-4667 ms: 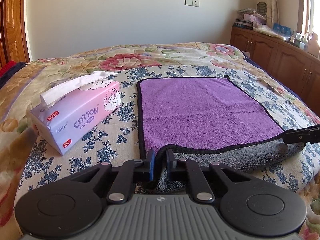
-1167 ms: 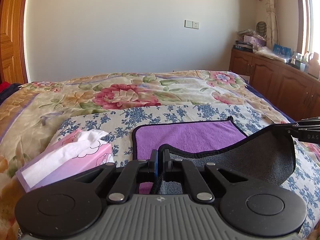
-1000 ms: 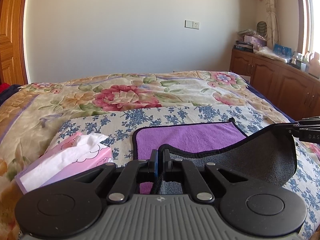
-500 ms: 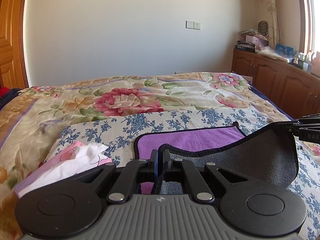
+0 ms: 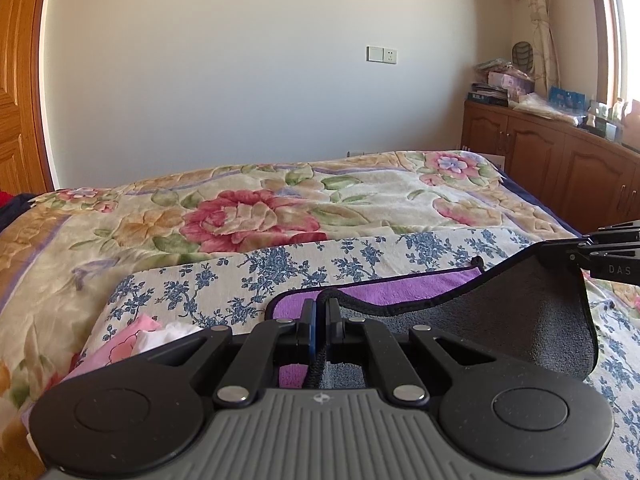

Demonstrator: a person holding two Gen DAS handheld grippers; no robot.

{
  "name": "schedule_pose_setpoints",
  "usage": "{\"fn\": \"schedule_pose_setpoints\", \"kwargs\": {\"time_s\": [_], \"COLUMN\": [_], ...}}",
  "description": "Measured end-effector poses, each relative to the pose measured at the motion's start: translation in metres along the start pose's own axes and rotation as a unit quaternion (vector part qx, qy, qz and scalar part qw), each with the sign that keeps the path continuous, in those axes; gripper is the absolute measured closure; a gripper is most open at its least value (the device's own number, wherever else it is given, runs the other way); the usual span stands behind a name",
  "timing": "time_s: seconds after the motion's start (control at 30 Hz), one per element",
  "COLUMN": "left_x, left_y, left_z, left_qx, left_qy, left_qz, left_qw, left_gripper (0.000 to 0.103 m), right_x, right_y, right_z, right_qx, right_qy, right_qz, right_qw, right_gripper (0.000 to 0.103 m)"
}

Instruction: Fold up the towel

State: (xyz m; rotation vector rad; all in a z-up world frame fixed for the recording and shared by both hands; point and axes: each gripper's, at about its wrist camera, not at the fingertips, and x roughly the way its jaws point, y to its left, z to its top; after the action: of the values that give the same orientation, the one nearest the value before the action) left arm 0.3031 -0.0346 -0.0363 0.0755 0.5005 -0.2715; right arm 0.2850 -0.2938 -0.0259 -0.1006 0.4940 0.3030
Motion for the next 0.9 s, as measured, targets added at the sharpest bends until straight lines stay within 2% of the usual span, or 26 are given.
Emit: {"fn": "schedule_pose_setpoints", "kwargs": {"time_s": [0.47, 0.9], "left_x": [0.022, 0.045], "left_y": [0.002, 0.007], "left_z": [0.02, 0.026], "left_qx": [0.004, 0.011], "left_qy": [-0.003, 0.002], "left_qz": [0.0, 0.012], "left_qw": [1.0, 0.9999], "left_gripper": [0.098, 0.098], "right_x": [0.018, 0.032], "right_y": [-0.01, -0.015], "right_z": [0.002, 0.007], "right_qx": [-0.001, -0.003], "right_qy": [-0.006, -0.014], "right_qz": [-0.02, -0.03], "right_qw": [1.0, 0.999], "right_gripper": [0.099, 0.099]}}
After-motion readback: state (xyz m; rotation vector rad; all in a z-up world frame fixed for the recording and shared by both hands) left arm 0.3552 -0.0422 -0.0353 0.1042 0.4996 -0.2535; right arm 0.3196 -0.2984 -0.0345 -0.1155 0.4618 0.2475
